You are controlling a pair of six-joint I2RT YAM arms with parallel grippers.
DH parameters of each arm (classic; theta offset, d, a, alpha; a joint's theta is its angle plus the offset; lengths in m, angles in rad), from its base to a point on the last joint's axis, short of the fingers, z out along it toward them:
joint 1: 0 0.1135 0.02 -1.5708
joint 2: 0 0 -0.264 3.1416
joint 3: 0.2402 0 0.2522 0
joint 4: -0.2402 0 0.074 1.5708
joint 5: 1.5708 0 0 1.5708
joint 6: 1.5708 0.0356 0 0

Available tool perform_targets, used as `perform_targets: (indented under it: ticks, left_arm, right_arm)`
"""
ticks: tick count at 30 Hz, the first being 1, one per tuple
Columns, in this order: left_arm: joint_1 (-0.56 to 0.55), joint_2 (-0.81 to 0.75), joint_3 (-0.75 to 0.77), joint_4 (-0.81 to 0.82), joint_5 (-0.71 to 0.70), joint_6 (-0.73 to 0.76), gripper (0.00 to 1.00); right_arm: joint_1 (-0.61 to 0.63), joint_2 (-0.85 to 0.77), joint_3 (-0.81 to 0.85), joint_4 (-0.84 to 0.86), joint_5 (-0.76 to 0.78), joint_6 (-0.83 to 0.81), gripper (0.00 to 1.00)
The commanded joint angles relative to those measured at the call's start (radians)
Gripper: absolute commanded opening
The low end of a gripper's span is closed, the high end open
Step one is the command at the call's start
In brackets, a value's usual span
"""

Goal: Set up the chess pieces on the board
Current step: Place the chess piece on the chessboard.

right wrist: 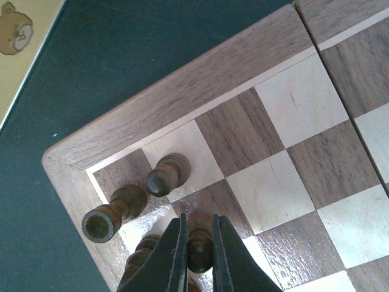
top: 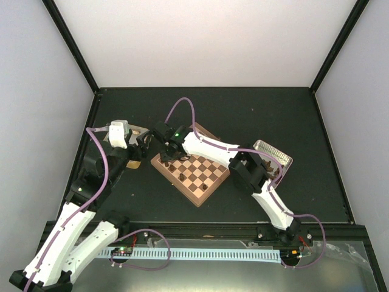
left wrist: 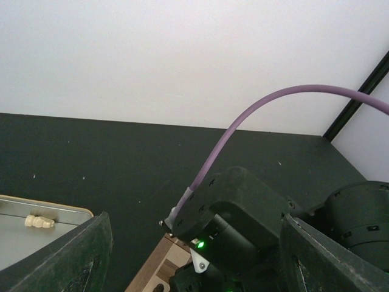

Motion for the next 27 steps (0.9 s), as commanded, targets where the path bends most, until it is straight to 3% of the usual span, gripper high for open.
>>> perform_targets:
  ticks: [1,7,27]
  left_arm:
    - [0.005,-0.011,0.012,-0.014,-0.011,0.017,0.77]
    - [0.005,-0.021,0.006,-0.015,-0.012,0.018,0.77]
    - [0.005,-0.021,0.003,-0.015,-0.013,0.020,0.77]
  right_arm:
    - [0.008,0.026,0.051,-0.038,0.051,0.020,0.07]
    - [0.017,0.040,0.068,-0.058,0.092,0.032,0.08]
    - [0.019,0.015,0.128,-0.100,0.104,0.025,0.28]
